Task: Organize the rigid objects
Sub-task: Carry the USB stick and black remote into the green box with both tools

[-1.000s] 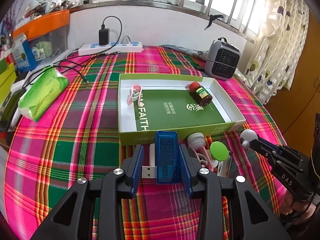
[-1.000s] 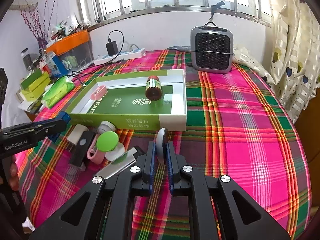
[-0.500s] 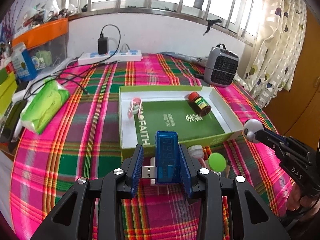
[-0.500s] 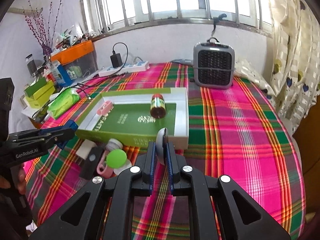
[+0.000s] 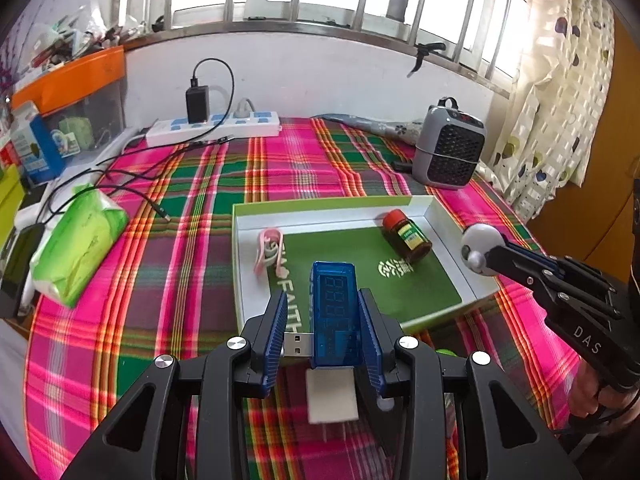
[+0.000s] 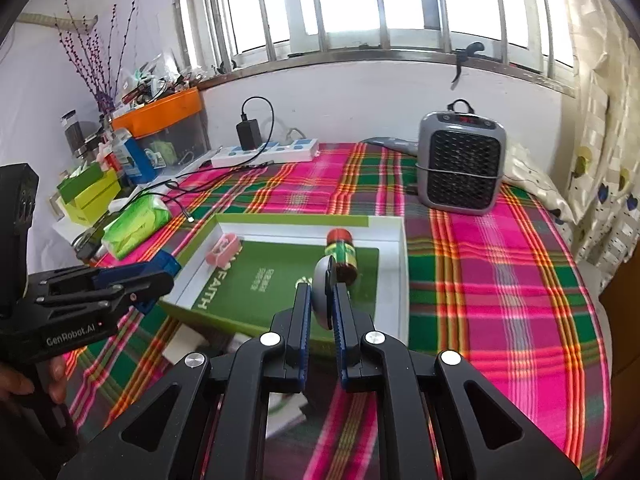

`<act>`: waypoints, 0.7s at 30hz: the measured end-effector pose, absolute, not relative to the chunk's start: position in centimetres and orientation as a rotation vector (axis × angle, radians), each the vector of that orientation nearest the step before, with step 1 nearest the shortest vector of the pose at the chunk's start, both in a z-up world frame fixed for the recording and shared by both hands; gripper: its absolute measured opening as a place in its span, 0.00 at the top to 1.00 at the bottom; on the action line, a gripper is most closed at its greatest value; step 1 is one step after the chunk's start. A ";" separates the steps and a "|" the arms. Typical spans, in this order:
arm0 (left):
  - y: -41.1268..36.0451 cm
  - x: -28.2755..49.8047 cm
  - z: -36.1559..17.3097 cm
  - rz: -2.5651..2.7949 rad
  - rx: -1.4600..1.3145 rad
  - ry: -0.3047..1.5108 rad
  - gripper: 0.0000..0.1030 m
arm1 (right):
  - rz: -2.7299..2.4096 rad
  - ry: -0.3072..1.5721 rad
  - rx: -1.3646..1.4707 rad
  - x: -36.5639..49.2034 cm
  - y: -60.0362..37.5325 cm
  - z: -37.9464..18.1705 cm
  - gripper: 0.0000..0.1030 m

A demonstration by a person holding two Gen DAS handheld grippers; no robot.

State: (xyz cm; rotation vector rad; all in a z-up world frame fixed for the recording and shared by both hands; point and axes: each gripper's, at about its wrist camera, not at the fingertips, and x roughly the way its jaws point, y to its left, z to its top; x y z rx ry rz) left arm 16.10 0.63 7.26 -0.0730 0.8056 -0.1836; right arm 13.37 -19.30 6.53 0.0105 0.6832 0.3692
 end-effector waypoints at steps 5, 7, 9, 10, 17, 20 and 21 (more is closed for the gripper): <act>0.8 17.8 6.6 -0.178 -0.072 0.808 0.67 | 0.402 0.693 0.004 15.7 -18.4 6.5 0.89; 0.8 18.6 6.1 -0.185 -0.079 0.828 0.67 | 0.414 0.703 0.005 16.6 -18.2 6.3 0.89; 0.7 19.1 5.6 -0.184 -0.072 0.837 0.67 | 0.432 0.717 0.011 17.7 -17.8 6.0 0.89; 0.6 19.5 5.4 -0.184 -0.070 0.845 0.67 | 0.436 0.722 0.012 18.1 -17.7 5.9 0.89; 0.1 21.4 4.5 -0.195 -0.057 0.863 0.67 | 0.474 0.765 0.003 21.0 -16.1 4.7 0.89; 0.0 22.1 4.0 -0.193 -0.050 0.871 0.67 | 0.484 0.783 -0.009 21.9 -15.5 4.1 0.89; 0.0 22.3 3.8 -0.189 -0.051 0.877 0.67 | 0.485 0.790 -0.012 22.2 -15.3 3.8 0.89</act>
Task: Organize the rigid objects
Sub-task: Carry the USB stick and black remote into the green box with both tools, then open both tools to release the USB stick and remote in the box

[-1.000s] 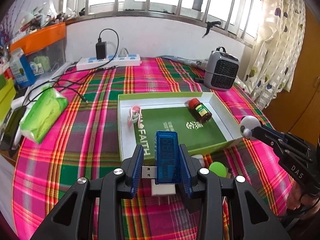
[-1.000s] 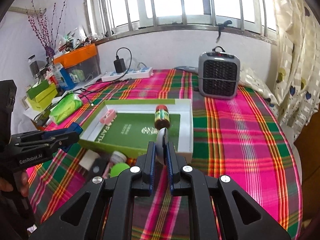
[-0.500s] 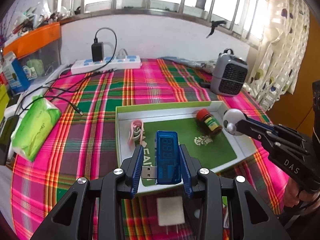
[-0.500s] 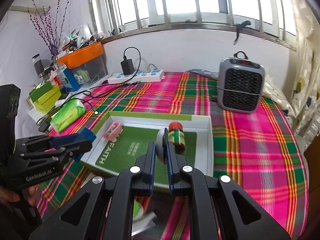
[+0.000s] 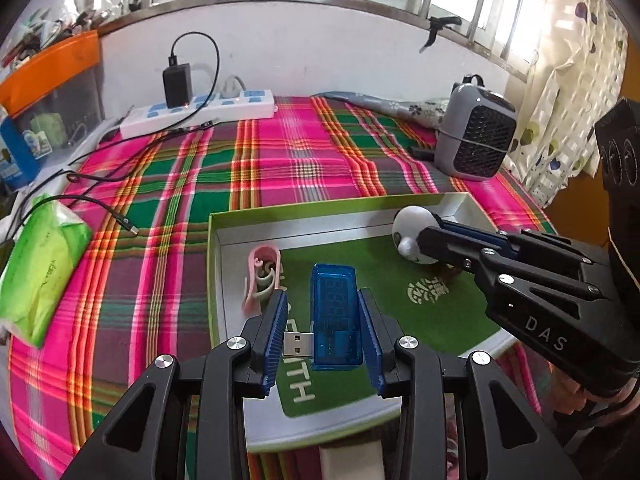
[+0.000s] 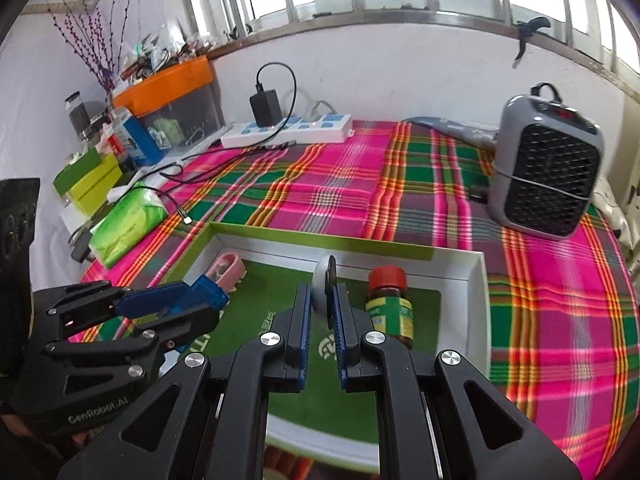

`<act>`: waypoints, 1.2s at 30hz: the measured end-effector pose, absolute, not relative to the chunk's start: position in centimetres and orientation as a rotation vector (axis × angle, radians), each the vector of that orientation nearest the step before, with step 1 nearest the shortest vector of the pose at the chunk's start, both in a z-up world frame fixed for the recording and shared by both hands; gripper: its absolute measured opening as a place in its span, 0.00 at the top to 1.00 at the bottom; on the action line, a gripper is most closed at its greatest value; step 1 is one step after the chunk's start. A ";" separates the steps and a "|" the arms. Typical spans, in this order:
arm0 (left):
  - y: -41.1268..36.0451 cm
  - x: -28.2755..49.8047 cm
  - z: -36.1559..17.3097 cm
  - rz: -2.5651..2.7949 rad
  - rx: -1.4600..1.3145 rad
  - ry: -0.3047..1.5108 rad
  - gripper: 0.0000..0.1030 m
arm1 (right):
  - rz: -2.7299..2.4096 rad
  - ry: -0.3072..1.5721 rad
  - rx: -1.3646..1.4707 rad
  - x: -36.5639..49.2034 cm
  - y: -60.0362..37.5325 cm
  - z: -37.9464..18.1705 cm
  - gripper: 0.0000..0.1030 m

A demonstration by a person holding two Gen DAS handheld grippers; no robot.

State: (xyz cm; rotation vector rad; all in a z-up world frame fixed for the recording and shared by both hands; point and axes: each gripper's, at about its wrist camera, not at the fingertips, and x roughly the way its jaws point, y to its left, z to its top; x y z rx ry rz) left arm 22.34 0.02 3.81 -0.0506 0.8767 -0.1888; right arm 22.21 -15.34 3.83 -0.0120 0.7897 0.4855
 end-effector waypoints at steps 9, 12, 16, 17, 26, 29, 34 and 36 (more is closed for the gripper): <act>0.1 23.6 2.9 -0.185 -0.051 0.893 0.67 | 0.474 0.818 -0.064 24.2 -14.2 2.3 0.89; 0.2 23.7 2.8 -0.192 -0.061 0.896 0.67 | 0.473 0.817 -0.066 24.5 -14.2 2.1 0.89; 0.2 23.8 2.9 -0.191 -0.061 0.896 0.67 | 0.478 0.816 -0.054 24.6 -14.4 2.0 0.89; 0.2 23.8 2.9 -0.191 -0.059 0.897 0.67 | 0.478 0.815 -0.056 24.6 -14.2 2.1 0.89; 0.1 23.9 2.7 -0.189 -0.056 0.909 0.67 | 0.490 0.817 -0.046 24.5 -14.1 2.0 0.88; 0.0 24.0 2.4 -0.184 -0.051 0.922 0.67 | 0.497 0.815 -0.047 24.5 -14.0 2.1 0.88; 0.0 24.0 2.5 -0.191 -0.048 0.921 0.67 | 0.496 0.814 -0.043 24.5 -14.0 2.1 0.88; -0.1 23.9 2.4 -0.191 -0.047 0.921 0.67 | 0.496 0.813 -0.042 24.5 -14.0 2.1 0.88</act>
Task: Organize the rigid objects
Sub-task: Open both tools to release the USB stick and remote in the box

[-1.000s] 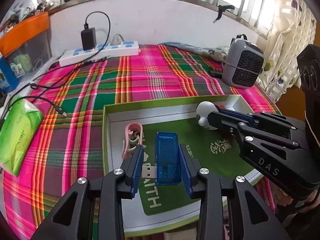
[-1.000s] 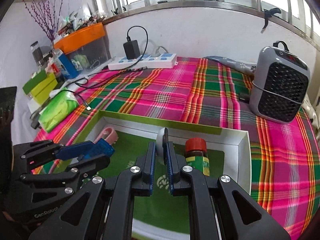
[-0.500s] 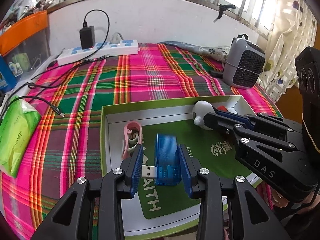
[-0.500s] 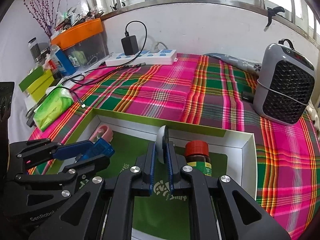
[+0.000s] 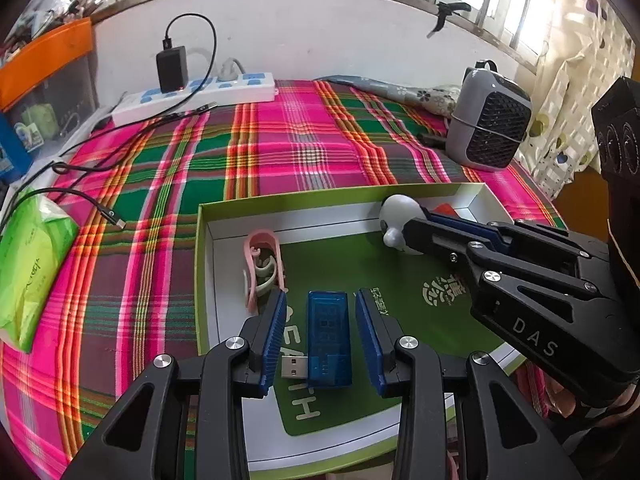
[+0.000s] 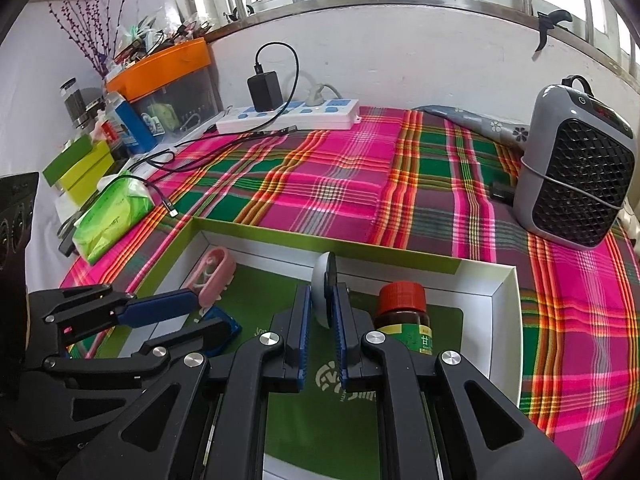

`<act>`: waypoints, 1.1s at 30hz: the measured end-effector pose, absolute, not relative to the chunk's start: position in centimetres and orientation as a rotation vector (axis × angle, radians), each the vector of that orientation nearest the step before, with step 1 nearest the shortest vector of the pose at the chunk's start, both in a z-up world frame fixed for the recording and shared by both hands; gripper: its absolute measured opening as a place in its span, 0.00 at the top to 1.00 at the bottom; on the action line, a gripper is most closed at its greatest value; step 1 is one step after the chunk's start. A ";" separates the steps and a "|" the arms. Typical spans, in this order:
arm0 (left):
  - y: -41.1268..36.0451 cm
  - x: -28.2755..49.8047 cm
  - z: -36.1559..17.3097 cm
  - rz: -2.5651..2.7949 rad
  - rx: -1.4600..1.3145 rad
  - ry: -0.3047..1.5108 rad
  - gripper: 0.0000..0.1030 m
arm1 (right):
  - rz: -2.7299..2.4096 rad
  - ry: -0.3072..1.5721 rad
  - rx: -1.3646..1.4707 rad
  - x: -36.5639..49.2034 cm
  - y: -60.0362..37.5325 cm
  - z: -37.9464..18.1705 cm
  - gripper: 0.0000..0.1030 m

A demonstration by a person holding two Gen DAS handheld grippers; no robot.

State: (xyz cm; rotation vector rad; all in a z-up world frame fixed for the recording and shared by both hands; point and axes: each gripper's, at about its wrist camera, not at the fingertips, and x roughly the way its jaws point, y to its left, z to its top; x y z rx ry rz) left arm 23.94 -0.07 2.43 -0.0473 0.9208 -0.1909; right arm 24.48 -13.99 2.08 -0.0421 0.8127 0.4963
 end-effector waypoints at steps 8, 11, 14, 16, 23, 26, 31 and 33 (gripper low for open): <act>0.0 23.7 2.6 -0.183 -0.046 0.915 0.66 | 0.510 0.813 -0.033 24.4 -13.9 2.1 0.87; 0.1 23.5 2.8 -0.182 -0.045 0.908 0.66 | 0.515 0.807 -0.020 24.3 -13.9 2.2 0.73; 0.2 23.4 3.0 -0.183 -0.046 0.905 0.66 | 0.515 0.800 -0.017 24.2 -13.9 2.4 0.69; 0.2 23.2 3.1 -0.182 -0.045 0.903 0.66 | 0.509 0.798 -0.021 24.2 -13.8 2.5 0.69; 0.4 22.7 3.5 -0.181 -0.048 0.894 0.66 | 0.507 0.796 -0.022 23.9 -13.7 2.6 0.69; 0.4 22.3 3.7 -0.176 -0.047 0.890 0.66 | 0.504 0.795 -0.024 23.7 -13.6 2.7 0.69; 0.5 21.5 4.1 -0.177 -0.046 0.881 0.66 | 0.499 0.793 -0.026 23.2 -13.5 2.9 0.69; 0.5 21.2 4.2 -0.175 -0.047 0.879 0.66 | 0.495 0.792 -0.028 22.9 -13.5 3.0 0.69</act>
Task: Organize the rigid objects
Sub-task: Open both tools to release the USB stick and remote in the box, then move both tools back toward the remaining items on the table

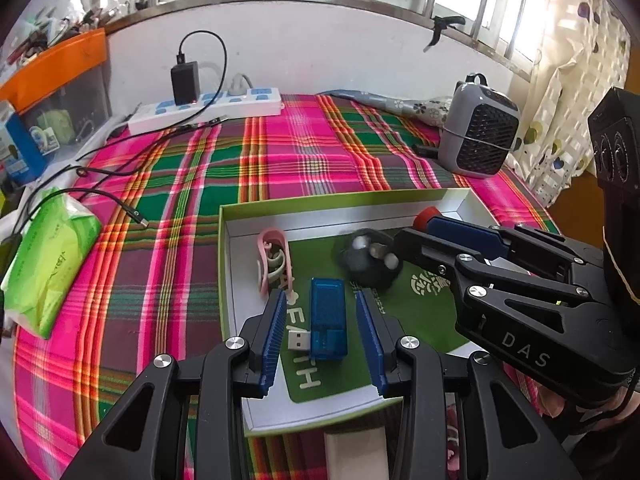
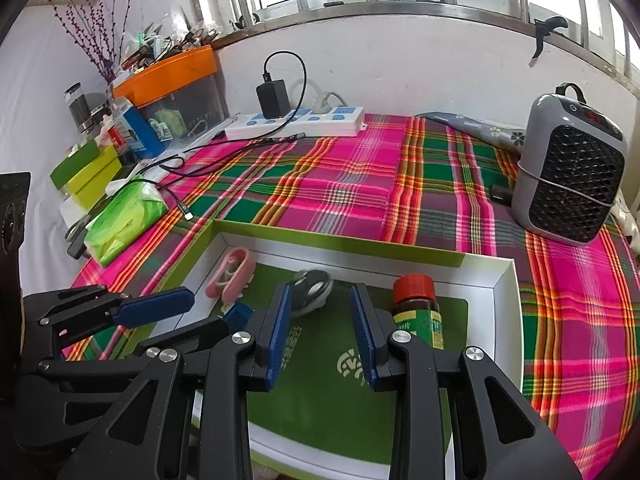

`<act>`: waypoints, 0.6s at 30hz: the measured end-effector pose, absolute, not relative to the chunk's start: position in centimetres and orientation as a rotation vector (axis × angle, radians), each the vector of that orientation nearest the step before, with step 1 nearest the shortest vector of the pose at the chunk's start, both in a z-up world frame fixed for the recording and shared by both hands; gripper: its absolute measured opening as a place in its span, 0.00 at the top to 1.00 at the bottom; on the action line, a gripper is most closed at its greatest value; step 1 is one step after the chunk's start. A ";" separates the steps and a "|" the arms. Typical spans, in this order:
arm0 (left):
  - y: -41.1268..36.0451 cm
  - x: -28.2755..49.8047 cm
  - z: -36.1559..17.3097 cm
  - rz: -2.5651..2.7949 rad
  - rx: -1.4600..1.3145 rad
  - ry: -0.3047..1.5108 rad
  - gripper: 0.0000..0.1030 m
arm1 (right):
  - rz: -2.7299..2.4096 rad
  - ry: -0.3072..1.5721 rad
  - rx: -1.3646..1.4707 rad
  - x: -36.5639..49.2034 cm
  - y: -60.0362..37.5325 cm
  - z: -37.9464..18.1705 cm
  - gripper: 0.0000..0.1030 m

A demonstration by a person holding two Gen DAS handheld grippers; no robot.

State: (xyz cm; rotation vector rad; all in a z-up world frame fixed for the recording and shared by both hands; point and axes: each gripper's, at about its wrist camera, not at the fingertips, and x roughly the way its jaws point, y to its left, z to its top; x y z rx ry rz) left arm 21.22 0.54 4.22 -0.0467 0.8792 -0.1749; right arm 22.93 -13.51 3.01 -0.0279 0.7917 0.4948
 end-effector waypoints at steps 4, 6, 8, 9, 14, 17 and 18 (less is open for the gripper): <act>0.6 20.5 4.5 -0.174 -0.045 0.872 0.66 | 0.490 0.787 -0.020 22.3 -13.6 3.3 0.69; 0.6 20.2 4.6 -0.173 -0.042 0.870 0.66 | 0.488 0.786 -0.017 22.0 -13.7 3.4 0.69; 0.7 19.8 4.8 -0.173 -0.042 0.866 0.66 | 0.485 0.784 -0.018 21.6 -13.6 3.5 0.69; 0.7 19.6 4.8 -0.172 -0.045 0.865 0.66 | 0.484 0.783 -0.018 21.4 -13.7 3.5 0.69; 1.0 18.5 5.2 -0.171 -0.053 0.856 0.66 | 0.481 0.778 -0.012 20.4 -13.7 3.9 0.69; 1.3 17.9 5.3 -0.166 -0.058 0.851 0.66 | 0.476 0.771 -0.006 19.6 -13.9 4.1 0.69; 1.4 17.6 5.2 -0.163 -0.060 0.850 0.66 | 0.474 0.769 -0.004 19.4 -14.0 4.1 0.69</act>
